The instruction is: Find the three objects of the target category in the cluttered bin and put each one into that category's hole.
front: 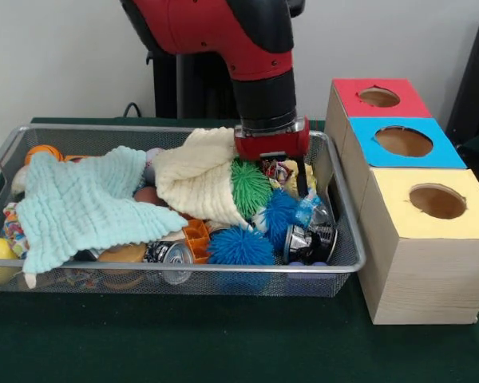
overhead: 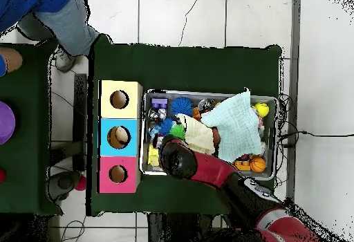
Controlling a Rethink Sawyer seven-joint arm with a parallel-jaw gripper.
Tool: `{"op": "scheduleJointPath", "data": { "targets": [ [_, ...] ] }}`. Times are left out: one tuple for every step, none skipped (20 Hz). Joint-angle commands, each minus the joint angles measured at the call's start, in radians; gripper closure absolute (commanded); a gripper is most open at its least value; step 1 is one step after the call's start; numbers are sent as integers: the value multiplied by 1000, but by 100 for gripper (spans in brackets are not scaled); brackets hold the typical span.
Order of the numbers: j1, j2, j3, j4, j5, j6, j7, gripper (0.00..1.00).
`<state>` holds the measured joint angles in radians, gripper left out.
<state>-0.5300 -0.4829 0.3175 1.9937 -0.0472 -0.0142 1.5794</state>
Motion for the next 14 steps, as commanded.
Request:
{"op": "scheduleJointPath", "data": {
  "targets": [
    [-103, 53, 142, 14, -60, -98, 185, 100],
    [-131, 73, 173, 13, -49, -59, 179, 100],
    [-158, 93, 203, 12, -38, -20, 174, 100],
    [-185, 113, 233, 11, -27, 19, 168, 100],
    [-212, 133, 264, 10, -16, 58, 162, 100],
    [-217, 142, 271, 9, -21, 50, 164, 100],
    [-234, 170, 291, 6, -32, 32, 162, 100],
    [-243, 189, 302, 2, -38, 19, 160, 100],
    [-250, 209, 308, -4, -47, 3, 159, 100],
    [-249, 214, 305, -6, -47, 1, 158, 100],
    [-244, 212, 300, -7, -47, -5, 160, 100],
    [-239, 209, 294, -7, -47, -11, 162, 100],
    [-234, 207, 289, -8, -47, -17, 164, 100],
    [-230, 204, 284, -8, -47, -23, 166, 0]
  ]
}}
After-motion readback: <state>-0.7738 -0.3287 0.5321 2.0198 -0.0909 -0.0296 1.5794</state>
